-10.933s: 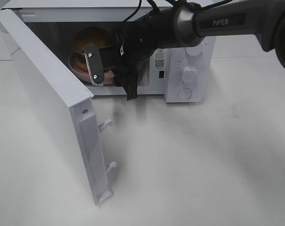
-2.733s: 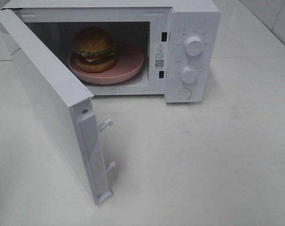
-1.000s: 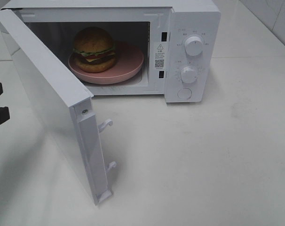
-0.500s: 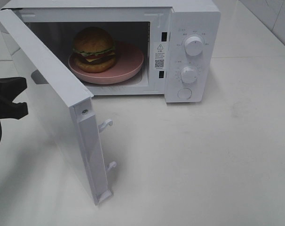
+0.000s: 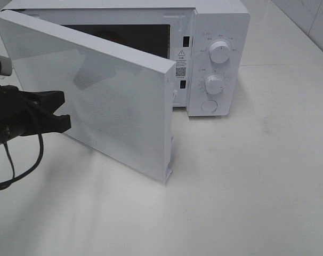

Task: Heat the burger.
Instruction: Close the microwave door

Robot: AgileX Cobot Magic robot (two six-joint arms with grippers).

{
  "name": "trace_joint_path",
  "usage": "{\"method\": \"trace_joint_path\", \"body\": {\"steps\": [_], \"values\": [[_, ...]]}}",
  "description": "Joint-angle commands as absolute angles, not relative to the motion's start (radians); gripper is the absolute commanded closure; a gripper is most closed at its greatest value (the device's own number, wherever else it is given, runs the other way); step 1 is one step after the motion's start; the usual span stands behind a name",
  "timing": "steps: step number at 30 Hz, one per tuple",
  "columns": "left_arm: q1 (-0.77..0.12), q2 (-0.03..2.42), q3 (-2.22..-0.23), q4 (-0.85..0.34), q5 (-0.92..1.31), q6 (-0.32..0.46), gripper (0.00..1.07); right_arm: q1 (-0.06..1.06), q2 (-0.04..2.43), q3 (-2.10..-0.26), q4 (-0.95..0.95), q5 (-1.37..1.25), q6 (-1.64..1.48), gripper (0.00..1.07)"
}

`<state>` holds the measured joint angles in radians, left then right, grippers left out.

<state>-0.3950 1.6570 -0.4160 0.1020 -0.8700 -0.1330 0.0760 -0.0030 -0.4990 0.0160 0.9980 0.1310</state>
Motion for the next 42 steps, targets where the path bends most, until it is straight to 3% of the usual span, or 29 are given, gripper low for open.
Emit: {"method": "trace_joint_path", "body": {"steps": [1,11,16,18,26,36,42], "values": [[-0.474,1.685,-0.468,-0.012,-0.875,-0.082,1.07,0.070,-0.033,-0.498,0.019,0.996,0.125,0.32],[-0.586,1.761,-0.584,-0.141,-0.849,-0.053,1.07,0.070,-0.033,-0.498,0.019,0.996,0.125,0.32],[-0.633,1.805,-0.664,-0.204,-0.819,-0.013,1.07,0.070,-0.033,-0.498,0.019,0.996,0.125,0.32],[-0.665,1.827,-0.722,-0.285,-0.812,0.032,1.07,0.070,-0.033,-0.498,0.019,0.996,0.125,0.32],[-0.688,1.874,-0.855,-0.418,-0.744,0.120,1.07,0.070,-0.033,-0.498,0.019,0.996,0.125,0.32],[-0.693,1.930,-0.984,-0.477,-0.701,0.138,1.07,0.070,-0.033,-0.498,0.019,0.996,0.125,0.32],[-0.693,1.977,-1.065,-0.557,-0.690,0.224,1.07,0.070,-0.033,-0.498,0.019,0.996,0.125,0.32]]}}
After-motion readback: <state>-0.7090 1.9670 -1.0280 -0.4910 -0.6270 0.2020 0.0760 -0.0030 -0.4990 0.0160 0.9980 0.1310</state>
